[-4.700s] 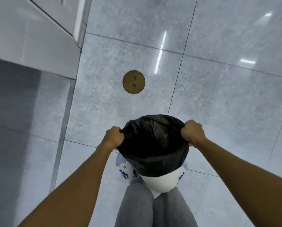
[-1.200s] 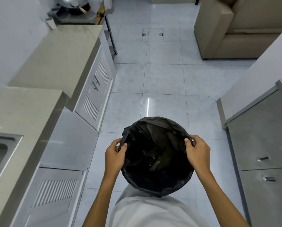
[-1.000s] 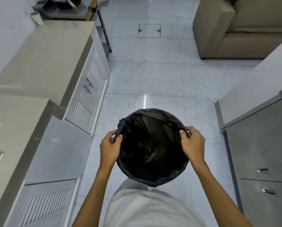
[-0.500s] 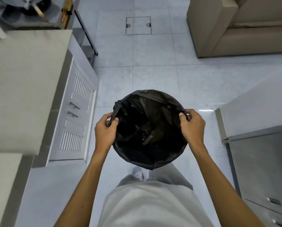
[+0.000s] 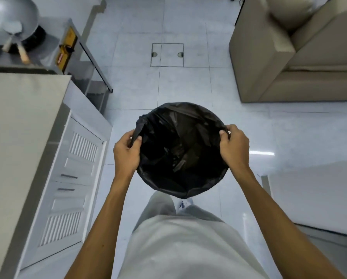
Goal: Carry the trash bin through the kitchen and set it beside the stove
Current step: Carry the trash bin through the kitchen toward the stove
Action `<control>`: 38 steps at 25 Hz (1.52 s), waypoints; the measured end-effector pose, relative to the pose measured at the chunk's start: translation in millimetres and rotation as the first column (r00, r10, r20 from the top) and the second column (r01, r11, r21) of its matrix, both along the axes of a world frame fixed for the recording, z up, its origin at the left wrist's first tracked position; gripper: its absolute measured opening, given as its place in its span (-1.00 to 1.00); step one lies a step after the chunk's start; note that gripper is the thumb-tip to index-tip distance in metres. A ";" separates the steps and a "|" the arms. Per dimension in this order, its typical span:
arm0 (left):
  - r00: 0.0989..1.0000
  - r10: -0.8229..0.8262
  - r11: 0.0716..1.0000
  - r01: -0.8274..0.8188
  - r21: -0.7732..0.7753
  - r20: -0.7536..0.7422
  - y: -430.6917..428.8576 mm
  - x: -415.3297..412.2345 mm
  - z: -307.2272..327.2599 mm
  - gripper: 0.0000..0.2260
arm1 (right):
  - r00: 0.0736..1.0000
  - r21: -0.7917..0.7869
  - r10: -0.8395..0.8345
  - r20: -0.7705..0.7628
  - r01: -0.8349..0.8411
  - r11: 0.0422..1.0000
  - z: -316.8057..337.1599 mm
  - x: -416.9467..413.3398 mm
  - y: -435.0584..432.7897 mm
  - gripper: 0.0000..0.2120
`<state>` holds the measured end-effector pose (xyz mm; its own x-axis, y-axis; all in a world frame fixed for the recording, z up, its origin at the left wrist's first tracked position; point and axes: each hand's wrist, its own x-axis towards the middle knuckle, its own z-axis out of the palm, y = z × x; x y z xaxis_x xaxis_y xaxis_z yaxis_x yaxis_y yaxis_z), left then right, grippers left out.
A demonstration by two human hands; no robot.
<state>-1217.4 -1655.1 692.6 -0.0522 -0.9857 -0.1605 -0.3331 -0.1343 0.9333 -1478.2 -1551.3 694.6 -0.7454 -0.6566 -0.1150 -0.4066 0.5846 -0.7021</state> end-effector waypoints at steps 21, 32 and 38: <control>0.991 0.088 0.985 -0.071 0.158 -0.105 -503.6 -242.8 -2.2 -0.81 | 0.998 -0.015 -0.012 0.069 0.013 1.000 16.9 -241.6 -510.3 -0.71; 0.935 0.324 0.940 -0.301 0.159 -0.144 -743.2 -352.9 0.0 -0.81 | 0.973 -0.017 0.231 0.019 -0.231 0.973 17.2 -367.8 -820.3 -0.70; 0.850 0.495 0.867 -0.472 0.157 -0.181 -849.9 -370.2 -7.8 -0.82 | 0.897 -0.024 0.442 0.003 -0.442 0.897 19.6 -386.5 -997.7 -0.71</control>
